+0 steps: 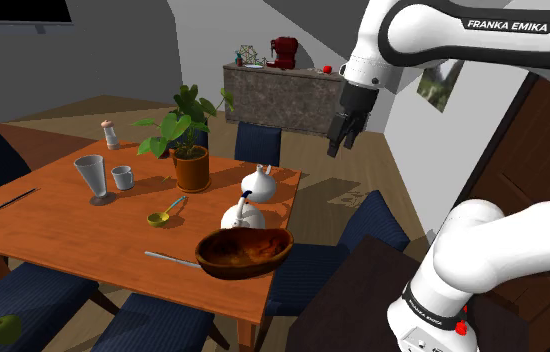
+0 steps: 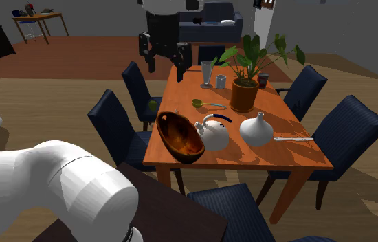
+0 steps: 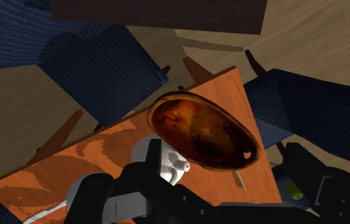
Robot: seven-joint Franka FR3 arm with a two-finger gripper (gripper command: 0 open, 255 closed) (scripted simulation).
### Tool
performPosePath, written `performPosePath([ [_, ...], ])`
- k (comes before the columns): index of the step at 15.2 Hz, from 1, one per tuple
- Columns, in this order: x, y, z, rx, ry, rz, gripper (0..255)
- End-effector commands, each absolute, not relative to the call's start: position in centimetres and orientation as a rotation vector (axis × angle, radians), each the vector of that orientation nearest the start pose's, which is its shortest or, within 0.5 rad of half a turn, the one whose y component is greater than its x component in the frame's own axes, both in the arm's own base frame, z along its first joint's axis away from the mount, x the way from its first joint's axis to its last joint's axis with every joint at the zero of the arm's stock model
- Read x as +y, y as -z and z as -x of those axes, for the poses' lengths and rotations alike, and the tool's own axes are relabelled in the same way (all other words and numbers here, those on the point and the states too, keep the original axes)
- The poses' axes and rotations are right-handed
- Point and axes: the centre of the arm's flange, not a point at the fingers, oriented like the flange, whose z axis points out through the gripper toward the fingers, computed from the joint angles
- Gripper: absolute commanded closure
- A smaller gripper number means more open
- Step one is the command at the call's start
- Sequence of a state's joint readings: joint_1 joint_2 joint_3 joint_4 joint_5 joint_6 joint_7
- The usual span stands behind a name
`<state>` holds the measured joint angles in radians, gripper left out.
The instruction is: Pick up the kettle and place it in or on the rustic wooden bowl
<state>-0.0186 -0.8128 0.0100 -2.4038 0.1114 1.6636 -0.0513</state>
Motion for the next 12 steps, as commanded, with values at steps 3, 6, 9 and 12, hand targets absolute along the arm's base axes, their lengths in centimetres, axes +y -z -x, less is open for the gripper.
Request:
performPosePath([
  [3, 2.1, -56.8, -32.5, 0.035, 0.119, 3.043, 0],
  [6, 3.7, -54.3, -35.1, 0.165, 0.124, 3.048, 0],
  [9, 5.0, -51.8, -37.9, 0.295, 0.129, 3.046, 0],
  [12, 6.1, -49.3, -40.7, 0.425, 0.134, 3.040, 0],
])
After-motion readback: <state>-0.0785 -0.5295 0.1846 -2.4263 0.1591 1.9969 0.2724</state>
